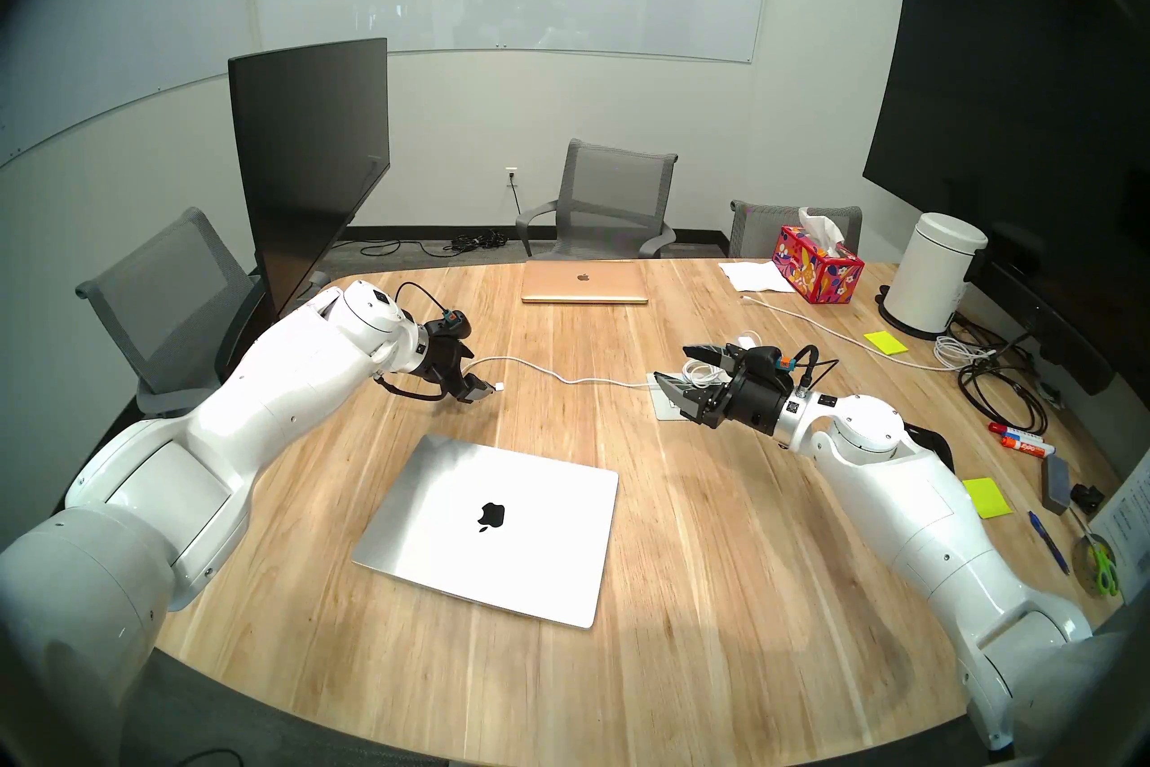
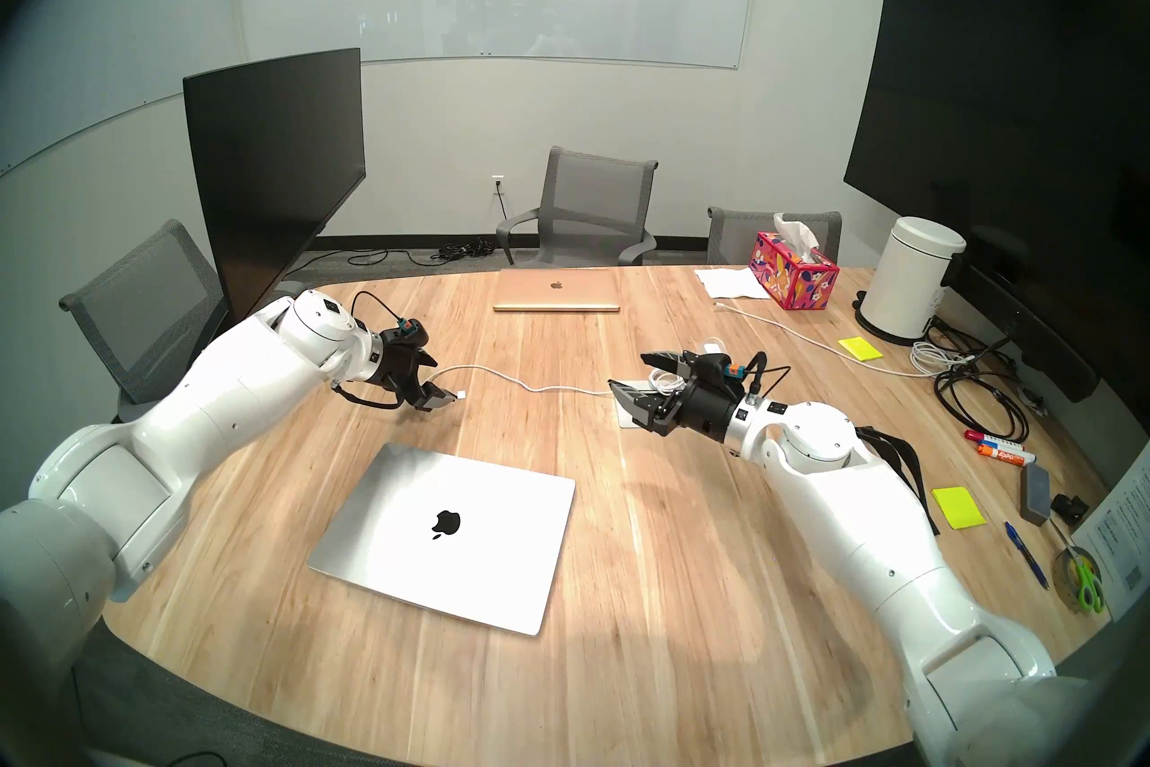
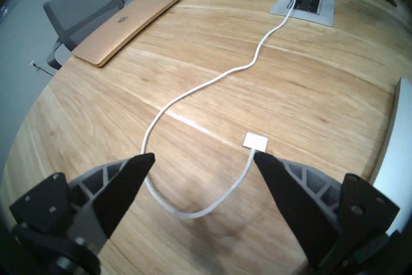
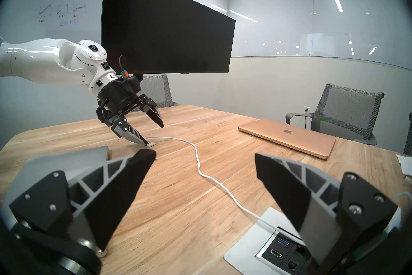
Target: Unplug the charging cable from the port of the MacBook and lay it on the desk
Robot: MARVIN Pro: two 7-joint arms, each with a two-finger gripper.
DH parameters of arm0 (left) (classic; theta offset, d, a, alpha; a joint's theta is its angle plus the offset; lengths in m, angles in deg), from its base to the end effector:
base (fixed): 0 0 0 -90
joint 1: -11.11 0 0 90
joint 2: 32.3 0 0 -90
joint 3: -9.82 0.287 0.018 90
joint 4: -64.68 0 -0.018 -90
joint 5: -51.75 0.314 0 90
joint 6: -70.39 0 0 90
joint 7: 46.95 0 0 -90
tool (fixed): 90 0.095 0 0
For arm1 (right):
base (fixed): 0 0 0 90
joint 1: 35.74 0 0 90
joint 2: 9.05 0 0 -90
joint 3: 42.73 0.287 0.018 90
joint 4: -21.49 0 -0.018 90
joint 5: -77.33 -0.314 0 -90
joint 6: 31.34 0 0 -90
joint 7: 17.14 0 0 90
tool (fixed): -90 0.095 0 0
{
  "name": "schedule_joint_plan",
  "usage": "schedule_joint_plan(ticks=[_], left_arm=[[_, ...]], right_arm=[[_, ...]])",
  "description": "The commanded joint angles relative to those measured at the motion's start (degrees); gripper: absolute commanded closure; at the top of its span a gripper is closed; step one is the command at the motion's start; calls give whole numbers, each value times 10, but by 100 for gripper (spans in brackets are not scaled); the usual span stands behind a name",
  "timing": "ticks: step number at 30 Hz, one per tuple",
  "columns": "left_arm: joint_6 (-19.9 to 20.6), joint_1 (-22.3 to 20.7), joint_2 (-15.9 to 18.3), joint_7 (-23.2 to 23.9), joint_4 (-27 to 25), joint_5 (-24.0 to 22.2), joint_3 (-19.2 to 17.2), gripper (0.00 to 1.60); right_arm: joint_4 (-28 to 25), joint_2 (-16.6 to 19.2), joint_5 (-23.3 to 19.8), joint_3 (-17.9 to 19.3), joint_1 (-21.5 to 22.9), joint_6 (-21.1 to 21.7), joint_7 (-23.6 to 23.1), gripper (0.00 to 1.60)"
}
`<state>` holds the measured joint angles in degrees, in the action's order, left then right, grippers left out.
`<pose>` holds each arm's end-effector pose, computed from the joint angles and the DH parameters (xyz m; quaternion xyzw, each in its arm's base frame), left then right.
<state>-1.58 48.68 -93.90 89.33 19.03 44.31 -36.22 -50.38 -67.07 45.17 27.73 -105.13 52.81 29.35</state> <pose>0.5743 0.0640 -0.2615 0.8082 -0.4513 0.3717 0.0701 0.4747 -0.0521 -0.2709 -0.6440 -0.3217 -0.6374 0.2746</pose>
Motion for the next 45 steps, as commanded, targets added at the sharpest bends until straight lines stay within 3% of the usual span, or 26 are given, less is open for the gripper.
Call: schedule_joint_plan(ticks=[1, 5, 8, 17, 22, 28, 32, 38, 45], left_arm=[[3, -6, 2, -7, -12, -7, -12, 0], [5, -2, 2, -9, -15, -9, -12, 0], [5, -1, -3, -11, -11, -40, -40, 0], [4, -1, 1, -14, -13, -37, -37, 0], [10, 18, 11, -15, -34, -58, -54, 0], [27, 57, 30, -29, -81, -99, -93, 0], [42, 105, 52, -47, -141, -136, -130, 0], [47, 137, 67, -48, -171, -161, -152, 0], [70, 189, 83, -85, -229, -182, -178, 0]], right_arm=[[-10, 1, -2, 4, 8, 1, 0, 0], [-10, 1, -2, 4, 8, 1, 1, 0], [-9, 0, -2, 4, 8, 1, 0, 0], [-10, 1, -2, 4, 8, 1, 1, 0], [-10, 1, -2, 4, 8, 1, 1, 0], [-9, 1, -2, 4, 8, 1, 0, 0], [-9, 0, -2, 4, 8, 0, 0, 0], [-8, 0, -2, 4, 8, 0, 0, 0], [-8, 0, -2, 4, 8, -1, 0, 0]])
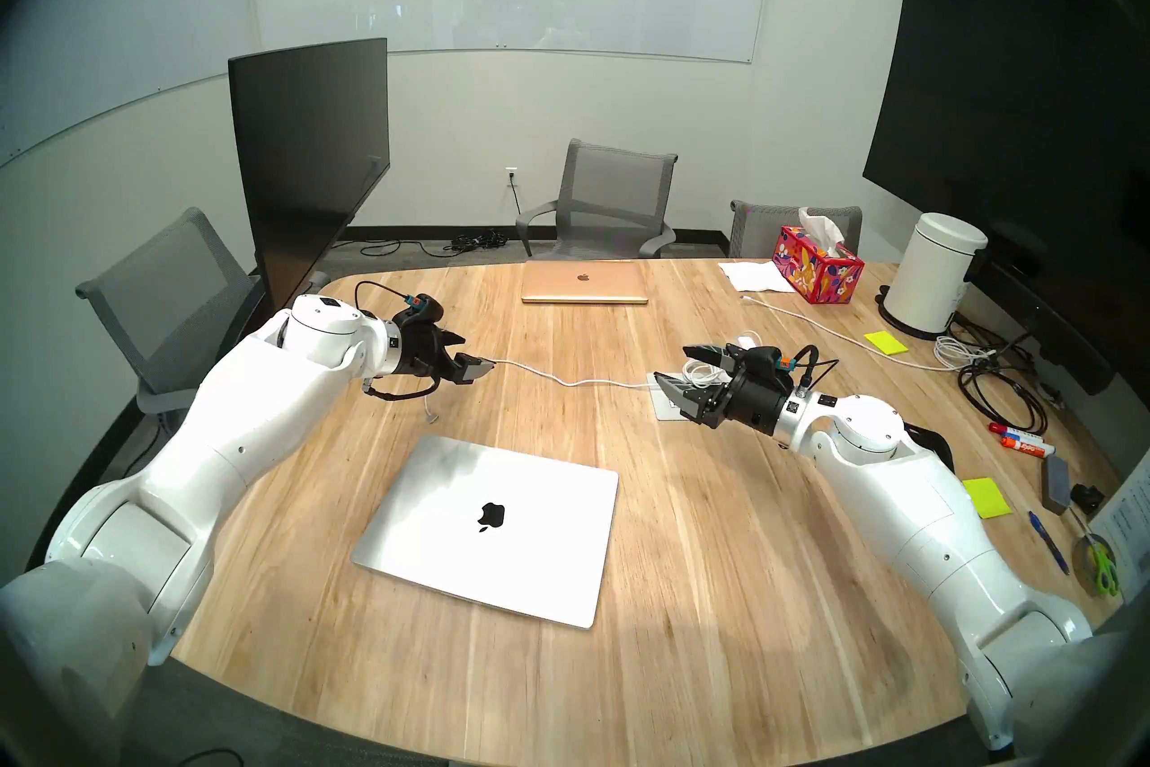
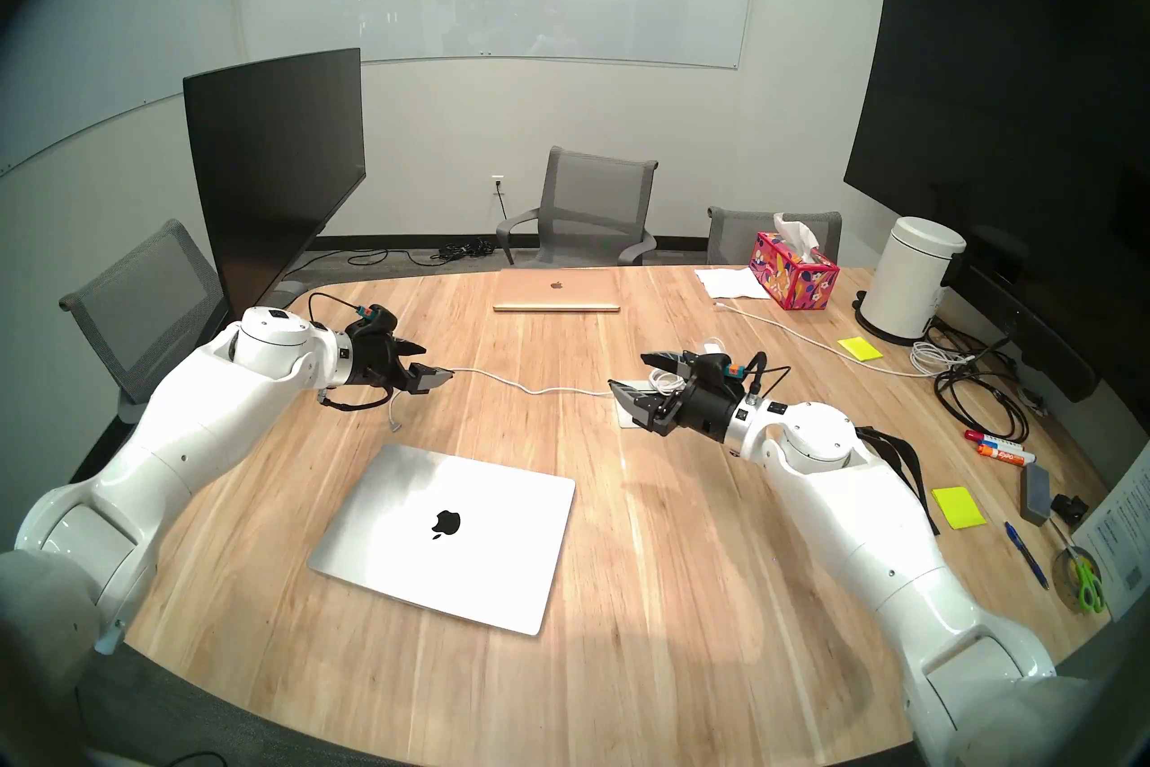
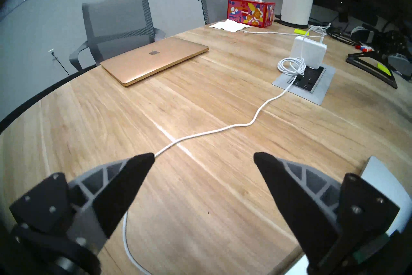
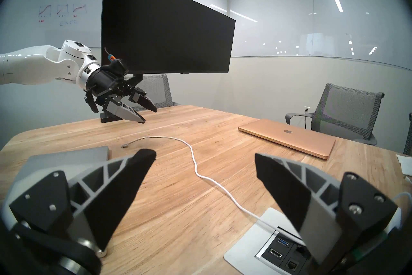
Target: Unplug the charging cable from the port of the MacBook and lay it on the desk
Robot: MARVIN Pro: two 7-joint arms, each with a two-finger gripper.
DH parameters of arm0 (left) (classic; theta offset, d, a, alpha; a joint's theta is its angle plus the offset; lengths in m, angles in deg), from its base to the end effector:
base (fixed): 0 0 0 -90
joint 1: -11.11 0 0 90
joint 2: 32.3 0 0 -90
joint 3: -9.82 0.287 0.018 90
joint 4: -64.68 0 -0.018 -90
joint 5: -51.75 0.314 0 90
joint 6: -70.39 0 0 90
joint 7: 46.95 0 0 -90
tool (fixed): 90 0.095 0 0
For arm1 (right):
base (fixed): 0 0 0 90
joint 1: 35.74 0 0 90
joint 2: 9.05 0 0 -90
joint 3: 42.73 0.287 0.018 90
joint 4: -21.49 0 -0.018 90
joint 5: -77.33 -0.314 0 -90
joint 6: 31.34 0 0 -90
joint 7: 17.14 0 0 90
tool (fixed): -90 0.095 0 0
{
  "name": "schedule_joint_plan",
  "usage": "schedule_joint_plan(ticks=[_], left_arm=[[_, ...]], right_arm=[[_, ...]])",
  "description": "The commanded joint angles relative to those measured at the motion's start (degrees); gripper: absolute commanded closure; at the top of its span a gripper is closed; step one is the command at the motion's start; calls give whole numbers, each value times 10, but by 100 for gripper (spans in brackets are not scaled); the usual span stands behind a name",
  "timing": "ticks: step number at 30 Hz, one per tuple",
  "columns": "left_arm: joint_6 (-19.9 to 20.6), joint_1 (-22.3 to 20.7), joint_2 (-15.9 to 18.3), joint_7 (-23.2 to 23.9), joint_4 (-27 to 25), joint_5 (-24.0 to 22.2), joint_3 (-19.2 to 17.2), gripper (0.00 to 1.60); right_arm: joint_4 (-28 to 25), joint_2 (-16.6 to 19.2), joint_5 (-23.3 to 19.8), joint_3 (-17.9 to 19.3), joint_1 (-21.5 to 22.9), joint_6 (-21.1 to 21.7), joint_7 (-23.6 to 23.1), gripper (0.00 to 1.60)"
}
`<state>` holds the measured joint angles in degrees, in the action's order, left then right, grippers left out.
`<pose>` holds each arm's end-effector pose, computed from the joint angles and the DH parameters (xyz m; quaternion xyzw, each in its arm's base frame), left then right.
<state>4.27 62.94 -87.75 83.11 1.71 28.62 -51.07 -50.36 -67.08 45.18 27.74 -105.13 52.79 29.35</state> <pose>0.5363 0.0835 -0.2445 0.8128 -0.3154 0.4607 0.1662 0.4748 -0.0521 -0.2710 -0.6440 -0.3217 -0.6375 0.2745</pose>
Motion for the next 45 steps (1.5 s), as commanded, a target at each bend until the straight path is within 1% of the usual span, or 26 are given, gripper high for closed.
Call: schedule_joint_plan(ticks=[1, 2, 3, 4, 5, 6, 7, 8, 11, 12, 18, 19, 20, 21, 23, 26, 31, 34, 36, 38, 39, 42, 43, 44, 45], left_arm=[[19, 58, 25, -30, -73, -28, -35, 0], [18, 59, 22, -28, -66, -34, -38, 0], [25, 74, 28, -38, -90, -38, -44, 0], [23, 72, 24, -36, -79, -41, -45, 0], [27, 84, 28, -44, -98, -44, -51, 0], [30, 90, 28, -47, -101, -49, -56, 0], [37, 108, 36, -59, -129, -54, -64, 0], [34, 105, 32, -57, -117, -55, -65, 0], [44, 132, 40, -78, -148, -67, -82, 0], [43, 134, 40, -80, -147, -69, -85, 0], [52, 186, 50, -117, -208, -87, -117, 0], [52, 188, 49, -117, -204, -90, -119, 0], [54, 200, 52, -125, -219, -92, -125, 0], [54, 200, 52, -125, -219, -92, -125, 0], [59, 227, 57, -144, -243, -97, -136, 0], [68, 250, 62, -164, -266, -103, -143, 0], [84, 291, 76, -212, -307, -108, -154, 0], [90, 316, 83, -244, -333, -110, -157, 7], [93, 331, 85, -265, -346, -113, -160, 8], [94, 355, 86, -286, -363, -118, -172, 9], [96, 348, 87, -294, -362, -121, -167, 10], [88, 388, 88, -328, -391, -125, -189, 21], [86, 381, 87, -334, -387, -126, -184, 24], [84, 395, 86, -348, -398, -128, -192, 28], [79, 401, 84, -356, -401, -131, -196, 31]], right_arm=[[-8, 0, -2, 4, 8, -1, 0, 0], [-8, 0, -2, 4, 8, -1, 0, 0], [-8, 0, -2, 4, 8, -1, 0, 0], [-7, 0, -2, 4, 8, -1, 0, 0], [-7, 0, -2, 4, 8, -1, 0, 0], [-7, 0, -2, 4, 8, -1, 0, 0], [-7, 0, -2, 4, 8, -1, 0, 0], [-7, 0, -2, 4, 8, -1, 0, 0], [-7, 0, -2, 4, 8, -1, 0, 0], [-7, 0, -2, 4, 8, -1, 0, 0], [-7, 0, -1, 4, 8, -1, 0, 0], [-7, 0, -1, 4, 8, -1, 0, 0], [-7, 0, -1, 4, 8, -1, 0, 0], [-7, 0, -1, 4, 8, -1, 0, 0], [-7, 0, -1, 4, 8, -1, 0, 0], [-6, 0, -1, 4, 8, -1, 0, 0], [-6, 0, -1, 4, 8, -1, 0, 0], [-6, 0, -1, 4, 8, -1, 0, 0], [-6, 0, -1, 4, 8, -1, 0, 0], [-6, 0, -1, 4, 8, -1, -1, 0], [-6, 0, -1, 4, 8, -1, -1, 0], [-6, 0, -1, 4, 8, -1, -1, 0], [-6, 0, -1, 4, 8, -1, -1, 0], [-6, 0, -1, 4, 8, -1, -1, 0], [-6, 0, -1, 4, 8, -1, -1, 0]])
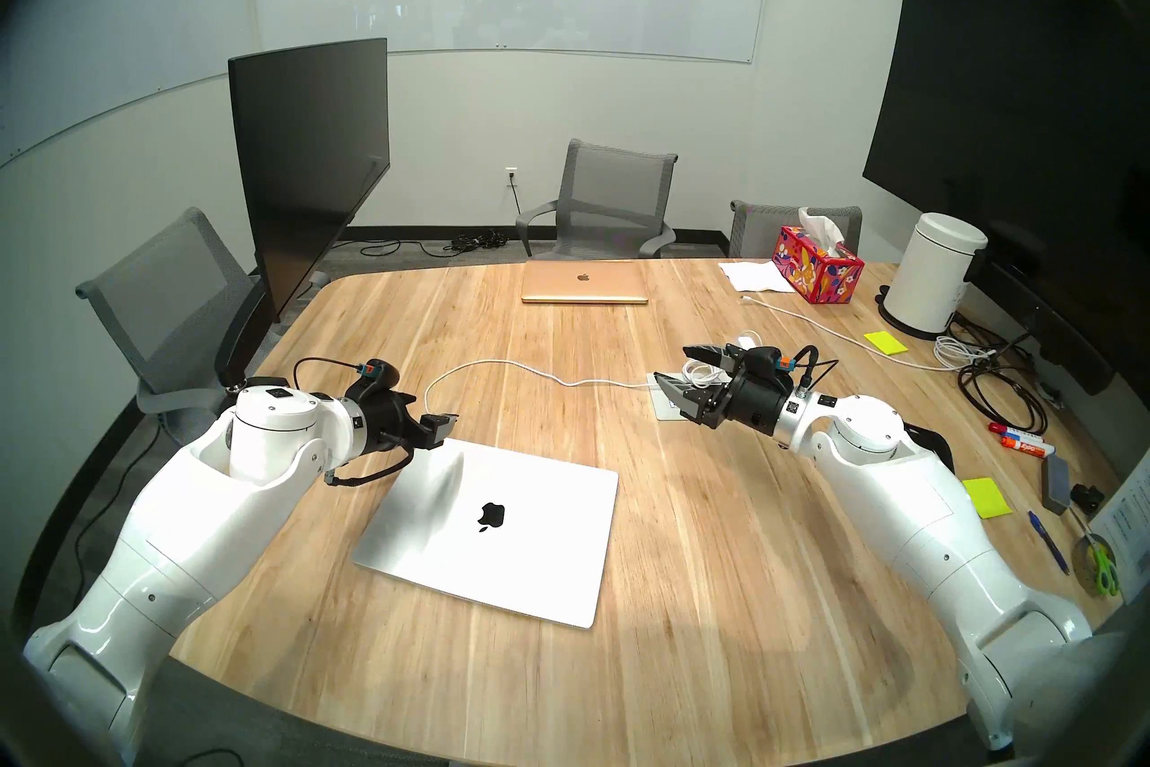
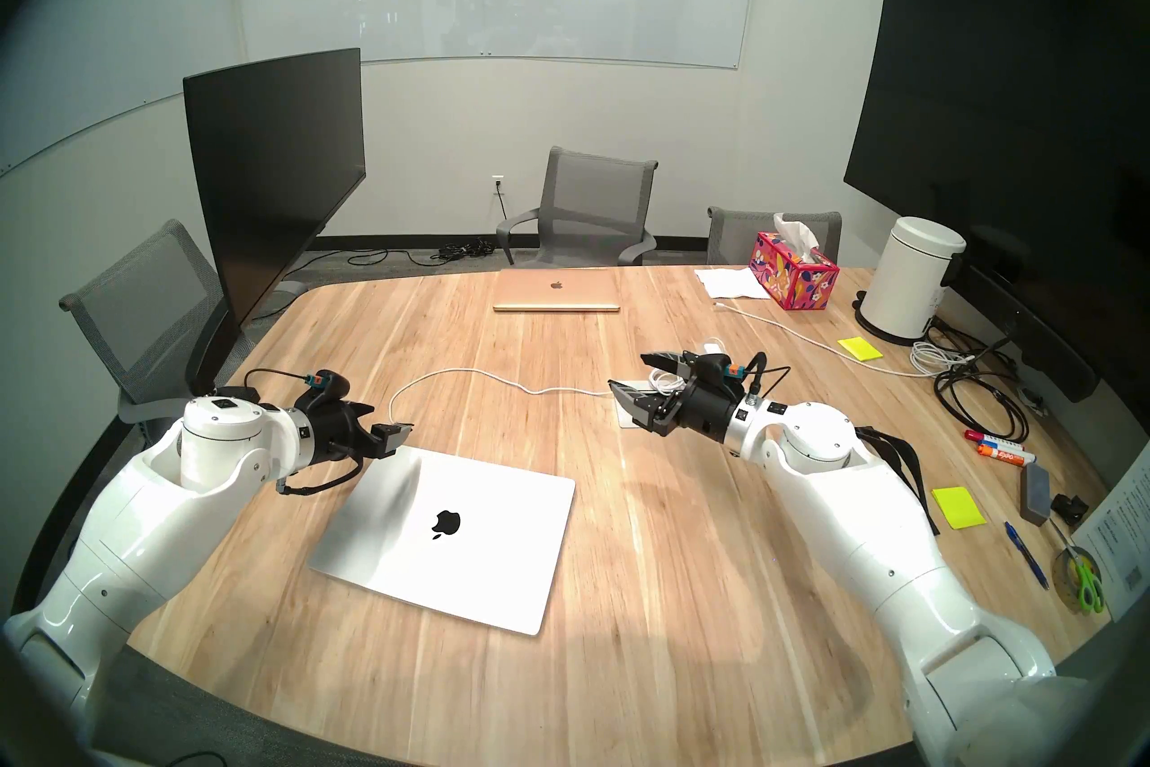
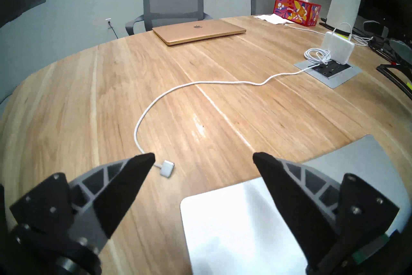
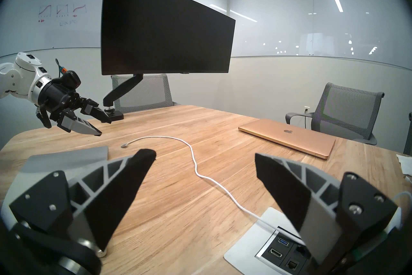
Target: Unplug the charging cable from the port of the MacBook and lay it on the desk
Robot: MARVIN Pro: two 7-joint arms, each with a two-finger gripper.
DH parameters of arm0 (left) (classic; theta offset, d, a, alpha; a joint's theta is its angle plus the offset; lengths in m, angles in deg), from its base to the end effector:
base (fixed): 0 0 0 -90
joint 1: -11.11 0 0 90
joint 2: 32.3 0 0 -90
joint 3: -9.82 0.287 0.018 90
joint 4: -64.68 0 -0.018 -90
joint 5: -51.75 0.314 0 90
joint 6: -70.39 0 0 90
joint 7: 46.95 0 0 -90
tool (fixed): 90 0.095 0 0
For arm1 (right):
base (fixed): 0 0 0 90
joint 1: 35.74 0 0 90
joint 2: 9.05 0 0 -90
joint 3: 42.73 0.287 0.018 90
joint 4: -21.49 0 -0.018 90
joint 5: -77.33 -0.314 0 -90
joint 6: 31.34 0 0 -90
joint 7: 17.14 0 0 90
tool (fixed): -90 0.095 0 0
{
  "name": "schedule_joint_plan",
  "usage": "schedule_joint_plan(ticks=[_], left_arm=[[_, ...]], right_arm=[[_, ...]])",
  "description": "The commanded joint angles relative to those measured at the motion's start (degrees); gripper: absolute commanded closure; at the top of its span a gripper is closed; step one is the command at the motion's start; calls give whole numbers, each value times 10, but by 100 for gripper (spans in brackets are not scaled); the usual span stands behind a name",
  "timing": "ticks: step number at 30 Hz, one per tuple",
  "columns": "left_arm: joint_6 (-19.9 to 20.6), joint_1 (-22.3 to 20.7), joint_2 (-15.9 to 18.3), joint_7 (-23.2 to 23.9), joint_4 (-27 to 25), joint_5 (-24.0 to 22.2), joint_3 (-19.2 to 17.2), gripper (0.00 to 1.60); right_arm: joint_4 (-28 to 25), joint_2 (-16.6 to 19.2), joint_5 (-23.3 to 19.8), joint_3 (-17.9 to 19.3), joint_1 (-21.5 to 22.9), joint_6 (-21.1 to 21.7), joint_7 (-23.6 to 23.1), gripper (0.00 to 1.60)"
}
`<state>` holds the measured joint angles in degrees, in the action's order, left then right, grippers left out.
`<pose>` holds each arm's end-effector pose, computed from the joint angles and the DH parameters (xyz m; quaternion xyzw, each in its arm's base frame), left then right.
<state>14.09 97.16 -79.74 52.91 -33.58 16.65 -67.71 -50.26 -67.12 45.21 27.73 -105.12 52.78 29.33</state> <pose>0.4135 0.0935 -0.2682 0.8586 -0.1823 0.4724 0.0802 0.4748 -0.0521 -0.2715 -0.6444 -0.3215 -0.6372 0.2746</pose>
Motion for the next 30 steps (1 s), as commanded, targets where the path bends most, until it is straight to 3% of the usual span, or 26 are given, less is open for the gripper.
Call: schedule_joint_plan(ticks=[1, 7, 10, 13, 16, 19, 20, 22, 23, 24, 25, 26, 30], left_arm=[[-22, 67, 5, -60, -53, -11, -33, 46], [-51, 107, -3, -111, -80, -17, -54, 48], [-84, 136, -11, -143, -99, -18, -68, 80], [-99, 150, -15, -156, -108, -21, -74, 85], [-141, 183, -29, -186, -126, -23, -87, 82], [-158, 197, -37, -199, -134, -24, -93, 76], [-177, 212, -42, -207, -142, -23, -100, 58], [-199, 230, -46, -210, -150, -21, -107, 42], [-203, 233, -49, -213, -152, -17, -107, 13], [-211, 239, -52, -216, -154, -14, -108, 1], [-232, 258, -53, -217, -161, -13, -115, 0], [-225, 250, -57, -218, -157, -9, -110, 0], [-268, 283, -60, -215, -167, 4, -122, 0]], right_arm=[[-7, 0, -2, 4, 8, -1, 0, 0], [-7, 0, -1, 4, 8, -1, 0, 0], [-7, 0, -1, 4, 8, -1, 0, 0], [-7, 0, -2, 4, 8, -1, 0, 0], [-8, 0, -2, 4, 8, -1, 0, 0], [-8, 0, -2, 4, 8, -1, 0, 0], [-8, 0, -2, 4, 8, -1, 0, 0], [-8, 0, -2, 4, 8, 0, 0, 0], [-9, 0, -2, 4, 8, 0, 0, 0], [-9, 0, -2, 4, 8, 0, 0, 0], [-9, 0, -2, 4, 8, 0, 0, 0], [-9, 1, -2, 4, 8, 0, 0, 0], [-10, 1, -2, 4, 8, 1, 0, 0]])
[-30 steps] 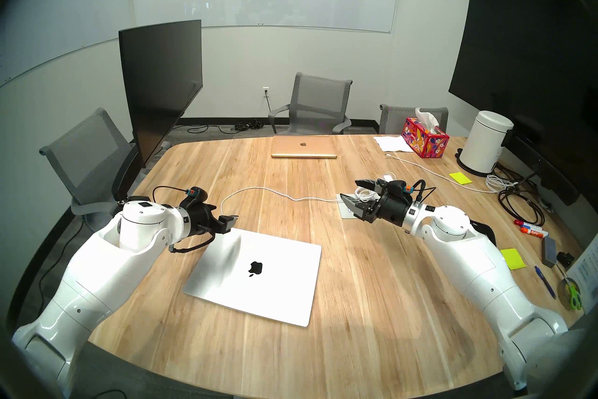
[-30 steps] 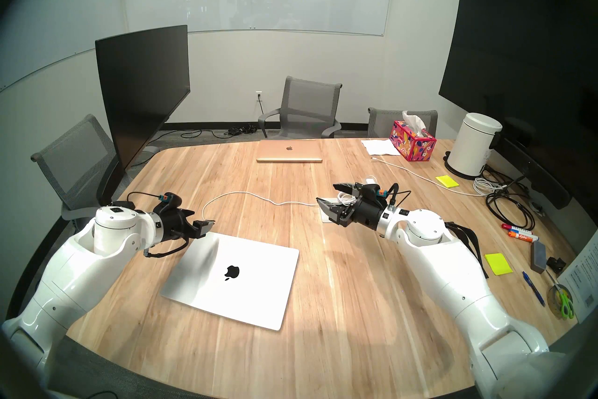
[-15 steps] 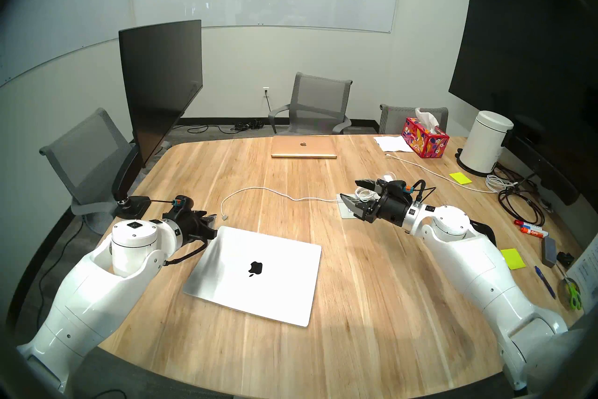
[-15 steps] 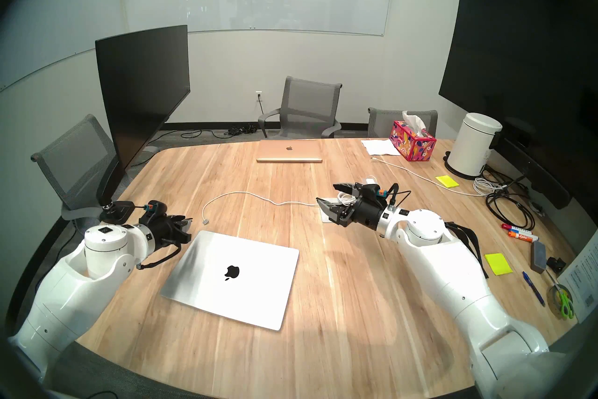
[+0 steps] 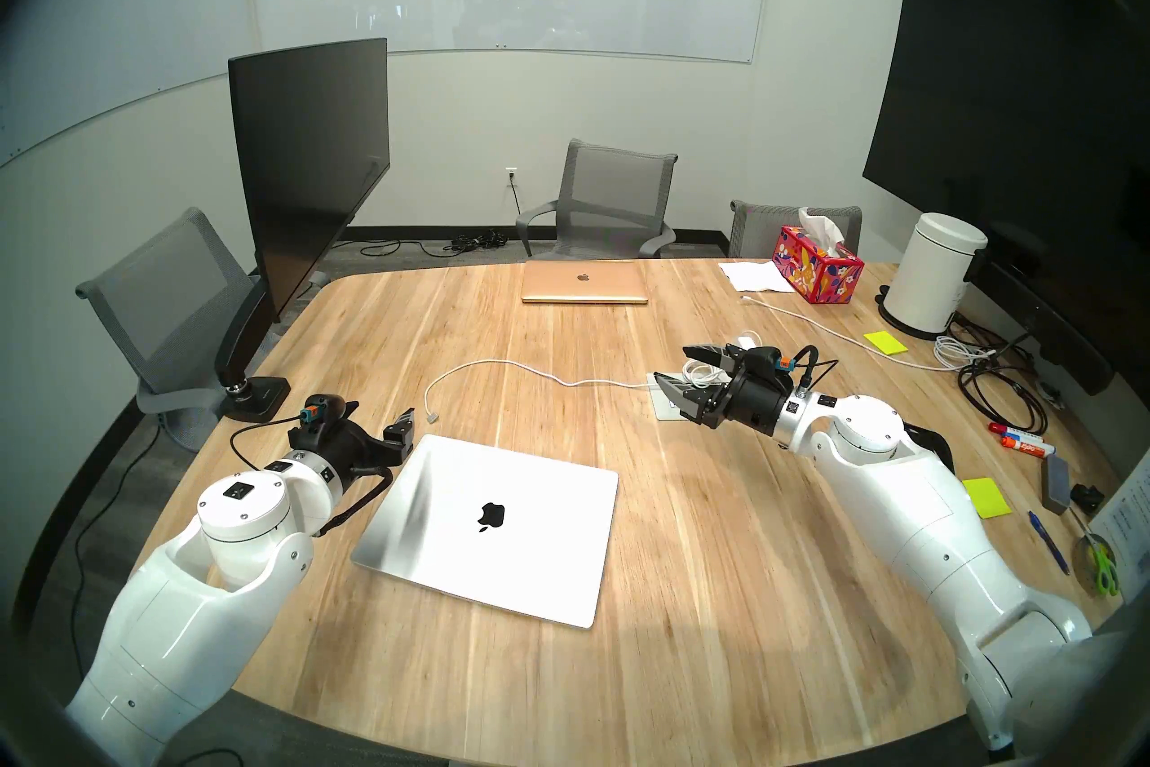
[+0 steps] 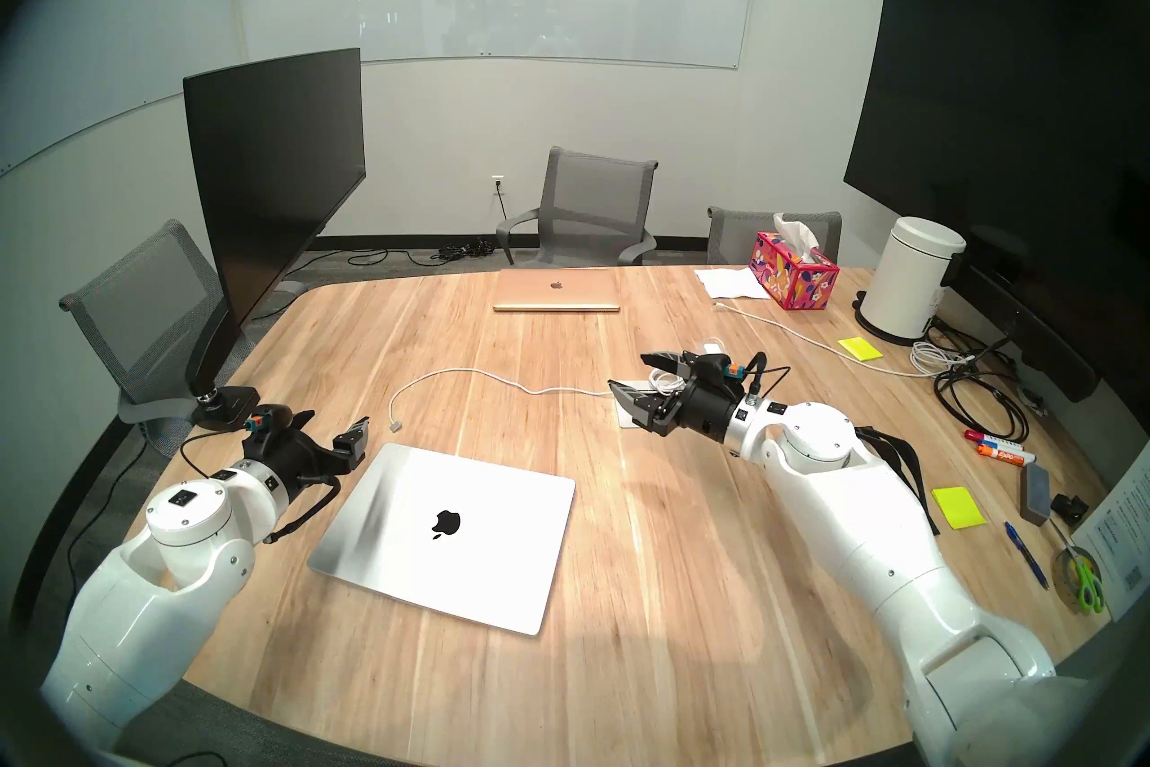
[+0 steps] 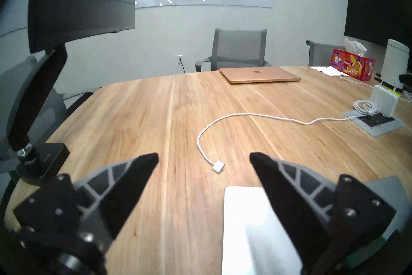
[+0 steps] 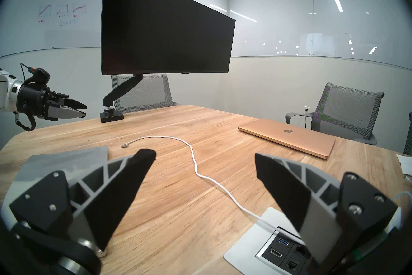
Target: Unplug the charging cable from the port of the MacBook and lay it on the desk
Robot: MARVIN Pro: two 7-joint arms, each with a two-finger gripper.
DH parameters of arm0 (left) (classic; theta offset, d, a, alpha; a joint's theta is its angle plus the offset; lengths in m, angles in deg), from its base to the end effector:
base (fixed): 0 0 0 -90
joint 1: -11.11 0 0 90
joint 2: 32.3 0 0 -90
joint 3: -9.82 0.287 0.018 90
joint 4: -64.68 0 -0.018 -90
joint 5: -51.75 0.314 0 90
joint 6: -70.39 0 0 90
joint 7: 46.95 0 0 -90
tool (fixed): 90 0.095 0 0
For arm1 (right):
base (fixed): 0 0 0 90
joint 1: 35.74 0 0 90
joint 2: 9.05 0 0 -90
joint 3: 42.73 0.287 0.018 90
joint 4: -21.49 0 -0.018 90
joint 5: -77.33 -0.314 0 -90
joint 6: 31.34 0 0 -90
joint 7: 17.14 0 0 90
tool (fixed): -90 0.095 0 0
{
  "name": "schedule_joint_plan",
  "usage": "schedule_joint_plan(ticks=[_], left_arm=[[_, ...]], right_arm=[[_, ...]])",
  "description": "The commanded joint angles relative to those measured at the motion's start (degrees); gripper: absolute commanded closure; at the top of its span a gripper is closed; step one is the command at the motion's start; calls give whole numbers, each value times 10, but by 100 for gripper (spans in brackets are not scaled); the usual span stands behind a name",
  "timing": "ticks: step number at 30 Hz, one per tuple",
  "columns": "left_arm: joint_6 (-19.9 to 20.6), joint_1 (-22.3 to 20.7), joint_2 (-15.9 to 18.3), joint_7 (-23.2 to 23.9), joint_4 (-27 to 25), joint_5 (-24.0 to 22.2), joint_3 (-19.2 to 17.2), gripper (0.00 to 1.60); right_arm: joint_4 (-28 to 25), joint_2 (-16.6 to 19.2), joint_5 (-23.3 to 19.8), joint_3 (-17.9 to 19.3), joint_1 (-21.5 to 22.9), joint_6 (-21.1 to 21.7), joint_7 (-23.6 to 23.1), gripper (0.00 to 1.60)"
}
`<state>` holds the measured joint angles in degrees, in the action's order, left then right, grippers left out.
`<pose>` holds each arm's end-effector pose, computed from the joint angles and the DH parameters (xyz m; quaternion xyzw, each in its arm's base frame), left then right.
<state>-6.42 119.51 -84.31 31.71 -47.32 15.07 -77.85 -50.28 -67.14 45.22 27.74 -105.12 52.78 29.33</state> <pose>0.3422 0.0984 -0.2712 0.7938 -0.0343 0.6071 0.0139 0.4748 -0.0520 -0.2714 -0.6442 -0.3215 -0.6373 0.2747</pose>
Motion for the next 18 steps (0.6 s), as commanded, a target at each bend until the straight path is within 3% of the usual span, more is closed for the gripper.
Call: schedule_joint_plan(ticks=[1, 3, 18], left_arm=[[-63, 60, -15, -3, -29, 20, -20, 0], [-86, 65, -16, -2, -26, 25, -18, 0], [-101, 68, -18, 1, -23, 31, -17, 0]], right_arm=[[-10, 1, -2, 4, 8, 1, 0, 0], [-10, 1, -2, 4, 8, 1, 0, 0], [-11, 1, -2, 4, 7, 1, 1, 0]])
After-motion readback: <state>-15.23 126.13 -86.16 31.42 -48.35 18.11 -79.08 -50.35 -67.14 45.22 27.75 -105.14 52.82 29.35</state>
